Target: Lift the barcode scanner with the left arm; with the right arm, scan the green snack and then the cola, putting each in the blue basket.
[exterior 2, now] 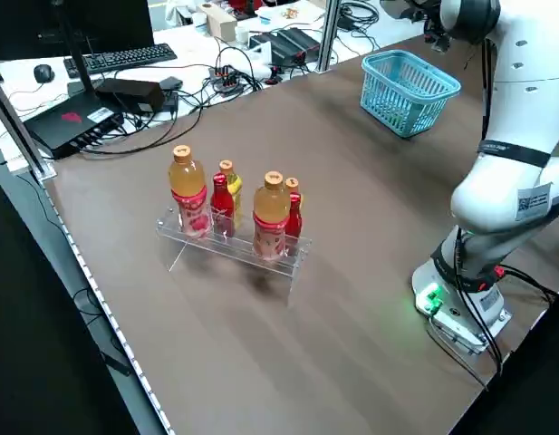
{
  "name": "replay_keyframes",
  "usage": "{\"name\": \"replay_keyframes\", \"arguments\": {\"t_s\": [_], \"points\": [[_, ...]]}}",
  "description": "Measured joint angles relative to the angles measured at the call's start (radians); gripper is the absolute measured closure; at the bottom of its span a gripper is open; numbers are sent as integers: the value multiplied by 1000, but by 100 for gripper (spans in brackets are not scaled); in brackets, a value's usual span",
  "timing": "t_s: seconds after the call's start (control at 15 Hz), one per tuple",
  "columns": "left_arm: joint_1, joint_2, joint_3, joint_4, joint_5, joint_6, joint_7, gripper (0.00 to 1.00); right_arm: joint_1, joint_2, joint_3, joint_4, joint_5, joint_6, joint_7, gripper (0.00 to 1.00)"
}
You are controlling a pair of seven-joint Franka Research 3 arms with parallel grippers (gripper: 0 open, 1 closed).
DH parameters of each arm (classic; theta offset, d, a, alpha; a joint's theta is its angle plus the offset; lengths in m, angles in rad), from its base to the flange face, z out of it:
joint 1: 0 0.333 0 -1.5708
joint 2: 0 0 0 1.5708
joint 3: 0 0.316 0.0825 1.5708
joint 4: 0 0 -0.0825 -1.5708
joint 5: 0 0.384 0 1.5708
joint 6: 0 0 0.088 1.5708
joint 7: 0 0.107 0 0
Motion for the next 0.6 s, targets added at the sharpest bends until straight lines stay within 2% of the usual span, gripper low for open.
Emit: {"name": "replay_keyframes", "arguments": {"t_s": [0.27,0.6], "points": [[63,-16,4,15,50,-49,0,66,2,0,1,0,0,1,54,68],[189,-70,6,17,223,-170,-5,66,41,1,3,0,-1,38,196,68]]}}
